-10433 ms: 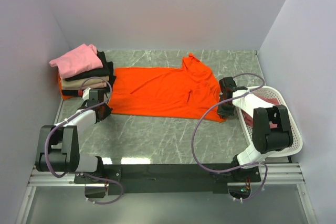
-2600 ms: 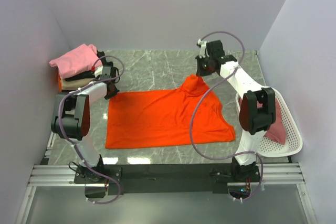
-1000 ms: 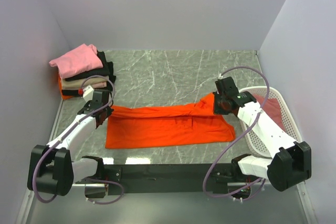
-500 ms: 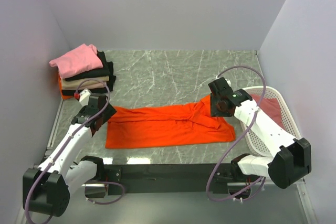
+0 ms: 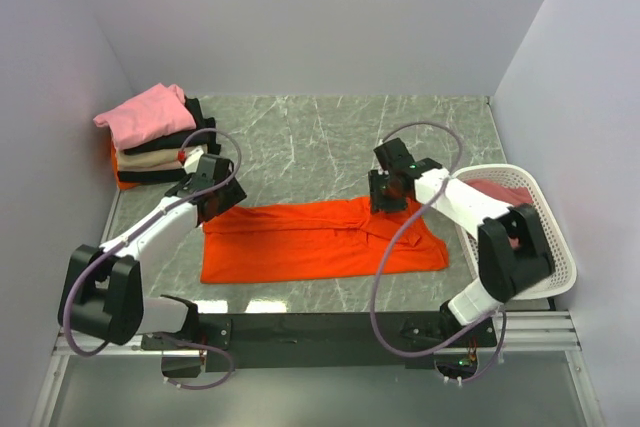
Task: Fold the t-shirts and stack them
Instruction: Fold the tshirt
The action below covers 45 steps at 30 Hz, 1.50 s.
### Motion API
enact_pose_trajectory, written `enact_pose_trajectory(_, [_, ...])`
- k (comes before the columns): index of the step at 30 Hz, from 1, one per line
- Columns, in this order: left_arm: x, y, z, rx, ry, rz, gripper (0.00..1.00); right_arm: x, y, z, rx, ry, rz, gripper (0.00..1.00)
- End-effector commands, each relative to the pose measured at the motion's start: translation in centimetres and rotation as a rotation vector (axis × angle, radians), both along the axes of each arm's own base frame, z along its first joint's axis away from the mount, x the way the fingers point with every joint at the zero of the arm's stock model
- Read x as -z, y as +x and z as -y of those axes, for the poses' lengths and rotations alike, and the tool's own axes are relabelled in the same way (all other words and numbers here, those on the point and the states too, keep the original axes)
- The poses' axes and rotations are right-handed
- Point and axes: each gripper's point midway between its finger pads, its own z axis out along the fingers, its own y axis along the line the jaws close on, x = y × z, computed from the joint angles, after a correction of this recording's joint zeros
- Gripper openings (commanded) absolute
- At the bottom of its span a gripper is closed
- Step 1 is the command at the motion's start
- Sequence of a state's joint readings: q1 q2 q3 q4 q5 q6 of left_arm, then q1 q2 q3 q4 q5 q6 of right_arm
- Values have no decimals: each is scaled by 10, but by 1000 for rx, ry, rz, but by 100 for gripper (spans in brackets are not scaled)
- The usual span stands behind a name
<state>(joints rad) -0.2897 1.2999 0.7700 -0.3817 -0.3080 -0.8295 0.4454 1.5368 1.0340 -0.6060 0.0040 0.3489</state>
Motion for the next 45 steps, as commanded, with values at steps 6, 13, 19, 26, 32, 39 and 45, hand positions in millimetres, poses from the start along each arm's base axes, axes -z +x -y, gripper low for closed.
enact_pose_trajectory(6, [-12, 27, 14, 58, -13, 52, 75, 15, 35, -28, -23, 64, 28, 47])
enact_pose_trajectory(13, [-2, 21, 12, 60, 2, 30, 75, 21, 31, -25, -20, 53, 15, 34])
enact_pose_trajectory(19, [-5, 19, 8, 50, 13, 38, 75, 22, 10, -12, -3, 13, -3, 0])
enact_pose_trajectory(26, [1, 14, 6, 49, 19, 28, 75, 4, -23, -8, 26, 7, 22, 0])
enact_pose_trajectory(32, [9, 11, 6, 58, 23, 10, 75, 1, -50, -14, 17, 16, 1, 4])
enact_pose_trajectory(39, [11, 11, 2, 53, 41, 9, 75, 12, -82, -16, 19, 7, -57, 21])
enact_pose_trajectory(45, [15, 17, 5, 60, 44, 8, 75, 12, -113, -14, -4, -1, -91, 43])
